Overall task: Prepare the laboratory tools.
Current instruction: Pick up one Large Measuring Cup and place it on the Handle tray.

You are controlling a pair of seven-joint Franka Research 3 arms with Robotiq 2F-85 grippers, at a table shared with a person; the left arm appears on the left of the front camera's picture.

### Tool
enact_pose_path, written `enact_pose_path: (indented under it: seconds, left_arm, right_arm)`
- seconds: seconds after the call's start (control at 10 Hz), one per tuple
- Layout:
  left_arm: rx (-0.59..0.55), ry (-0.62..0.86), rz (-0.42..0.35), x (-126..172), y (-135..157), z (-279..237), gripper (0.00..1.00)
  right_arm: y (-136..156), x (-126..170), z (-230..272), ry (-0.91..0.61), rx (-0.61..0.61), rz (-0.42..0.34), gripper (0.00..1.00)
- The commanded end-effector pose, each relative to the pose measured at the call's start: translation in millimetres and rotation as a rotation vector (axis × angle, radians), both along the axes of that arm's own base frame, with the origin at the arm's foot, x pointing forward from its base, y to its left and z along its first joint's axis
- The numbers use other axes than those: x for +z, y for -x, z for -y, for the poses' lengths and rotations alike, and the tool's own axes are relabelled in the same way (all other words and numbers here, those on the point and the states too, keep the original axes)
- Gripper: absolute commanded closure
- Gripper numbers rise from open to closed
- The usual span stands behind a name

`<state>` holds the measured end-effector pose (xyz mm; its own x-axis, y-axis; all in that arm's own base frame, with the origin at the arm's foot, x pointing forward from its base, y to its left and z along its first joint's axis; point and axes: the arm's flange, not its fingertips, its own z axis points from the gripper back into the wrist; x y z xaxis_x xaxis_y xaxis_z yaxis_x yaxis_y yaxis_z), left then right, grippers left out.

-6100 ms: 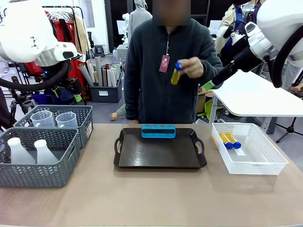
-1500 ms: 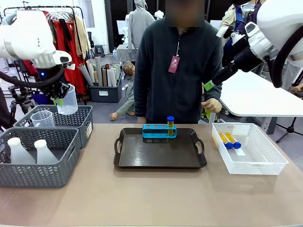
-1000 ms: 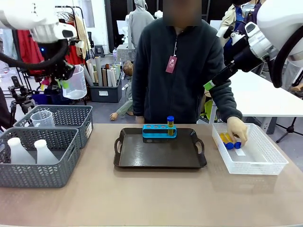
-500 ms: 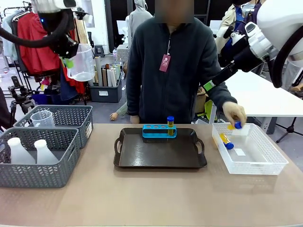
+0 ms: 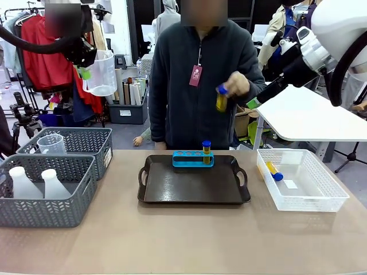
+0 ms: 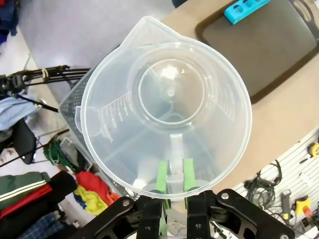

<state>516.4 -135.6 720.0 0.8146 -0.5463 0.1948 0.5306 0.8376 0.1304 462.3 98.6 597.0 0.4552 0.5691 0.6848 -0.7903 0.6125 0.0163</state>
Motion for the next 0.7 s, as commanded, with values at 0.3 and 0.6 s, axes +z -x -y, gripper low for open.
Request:
enact_pose_path:
  seconds: [0.3,0.6]
  left_arm:
    - [-0.03,-0.026,0.029,7.3,1.9,9.9,1.0]
    - [-0.159,-0.038,0.046,7.3,-5.5,47.9,1.0]
  right_arm:
    - [-0.5,1.0,0.9,-0.021,0.006,0.001,0.0]
    - [-0.5,1.0,0.9,-0.021,0.006,0.001,0.0]
